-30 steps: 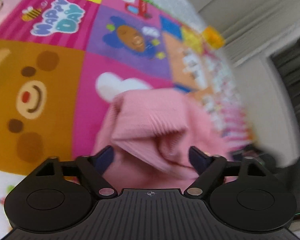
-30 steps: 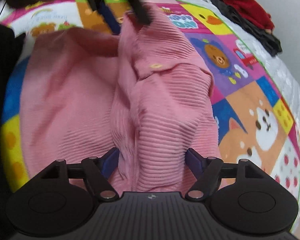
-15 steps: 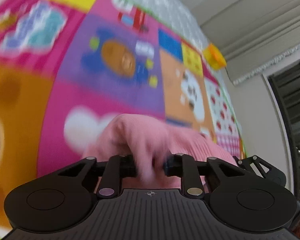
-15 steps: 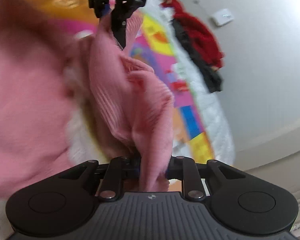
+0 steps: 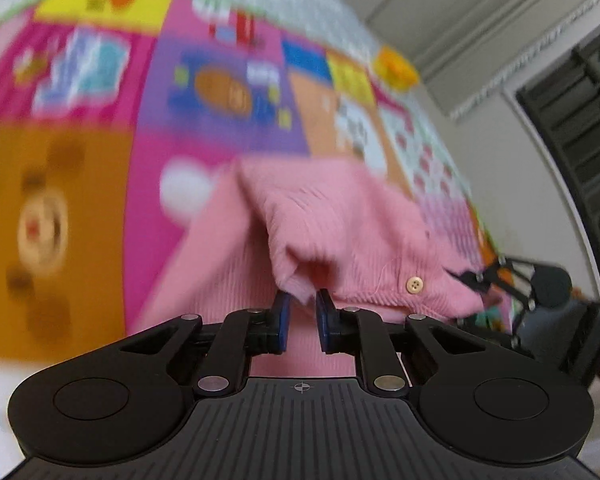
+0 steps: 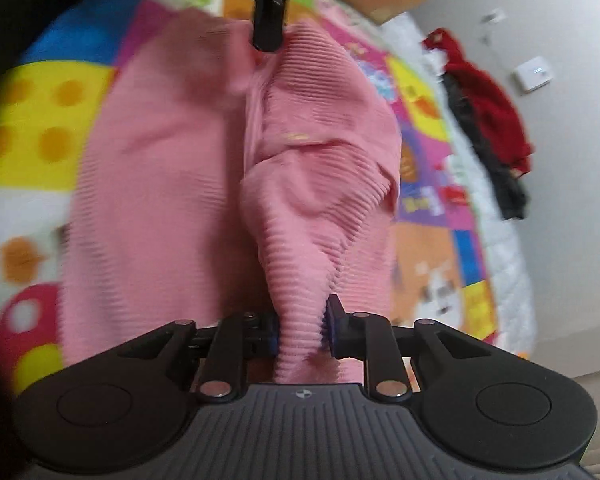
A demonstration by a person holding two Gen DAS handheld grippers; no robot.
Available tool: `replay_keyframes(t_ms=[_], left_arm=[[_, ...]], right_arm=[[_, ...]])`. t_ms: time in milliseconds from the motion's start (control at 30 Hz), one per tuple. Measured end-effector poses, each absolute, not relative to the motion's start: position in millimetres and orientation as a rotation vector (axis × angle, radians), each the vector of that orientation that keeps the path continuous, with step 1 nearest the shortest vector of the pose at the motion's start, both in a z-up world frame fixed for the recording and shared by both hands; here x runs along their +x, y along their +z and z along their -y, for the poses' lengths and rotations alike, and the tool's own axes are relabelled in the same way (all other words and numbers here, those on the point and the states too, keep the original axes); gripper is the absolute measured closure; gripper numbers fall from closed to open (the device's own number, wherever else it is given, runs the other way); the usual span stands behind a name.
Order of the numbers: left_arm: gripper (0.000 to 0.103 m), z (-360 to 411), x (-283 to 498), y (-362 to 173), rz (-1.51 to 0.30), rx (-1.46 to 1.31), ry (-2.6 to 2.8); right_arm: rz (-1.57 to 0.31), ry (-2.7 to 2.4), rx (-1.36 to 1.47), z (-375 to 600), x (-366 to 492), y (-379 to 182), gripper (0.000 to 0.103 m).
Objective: Fold clothes
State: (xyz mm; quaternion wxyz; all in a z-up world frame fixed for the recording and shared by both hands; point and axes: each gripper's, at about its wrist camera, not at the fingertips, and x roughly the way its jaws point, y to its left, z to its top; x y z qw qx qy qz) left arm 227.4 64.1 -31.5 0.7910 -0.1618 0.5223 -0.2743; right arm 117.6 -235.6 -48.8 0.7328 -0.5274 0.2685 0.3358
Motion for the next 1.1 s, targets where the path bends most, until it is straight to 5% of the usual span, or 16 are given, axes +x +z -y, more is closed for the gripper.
replay_keyframes(t_ms=[100,133,200,333,567,633,667,700,733,800,1100], left_arm=[[0.078,-72.4,209.3,-35.7,-1.157,-0.365,-0.612],[0.061,-75.1,203.2,-37.1,-1.169,-0.370,-0.619],[0.037,-84.5,199.0,-30.4,-1.145,-0.415,-0.621],[0.021,-93.2,204.8,-22.8,-1.089,-0.501,-0.606],[0.019,-47.5,234.4,-63.9,-1.124,-0.488,-0.510],[0.022,-37.1,238.6,-76.5,-1.134,-0.471,-0.479],[0.026,-34.7,239.3,-81.0,-1.142,-0.472,-0.470],[0.039,-33.2,239.7,-84.3,-1.152,-0.472,-0.466],[0.062,-31.6,240.1,-87.7,-1.162,-0.472,-0.462],[0.087,-30.8,238.3,-81.4,-1.160,-0.444,-0.486],[0.087,-55.5,195.4,-16.7,-1.097,-0.357,-0.624]], right_arm=[[-0.690,0.772,-1.041,245.2,108.7,-35.2,0.070],[-0.727,0.779,-0.983,249.7,107.5,-27.5,0.064],[-0.811,0.746,-0.820,266.6,109.2,-5.2,0.033],[-0.931,0.633,-0.436,305.2,119.3,26.3,0.028],[-1.113,0.336,0.334,364.0,175.5,2.2,0.027],[-1.150,0.340,0.289,350.3,183.7,-13.8,0.031],[-1.169,0.343,0.261,343.0,187.6,-21.7,0.050],[-1.187,0.346,0.234,335.7,191.5,-29.6,0.075],[-1.205,0.349,0.206,328.3,195.4,-37.5,0.081],[-1.169,0.388,0.112,314.9,193.5,-26.1,0.092],[-1.240,0.544,-0.110,299.5,166.1,9.7,0.094]])
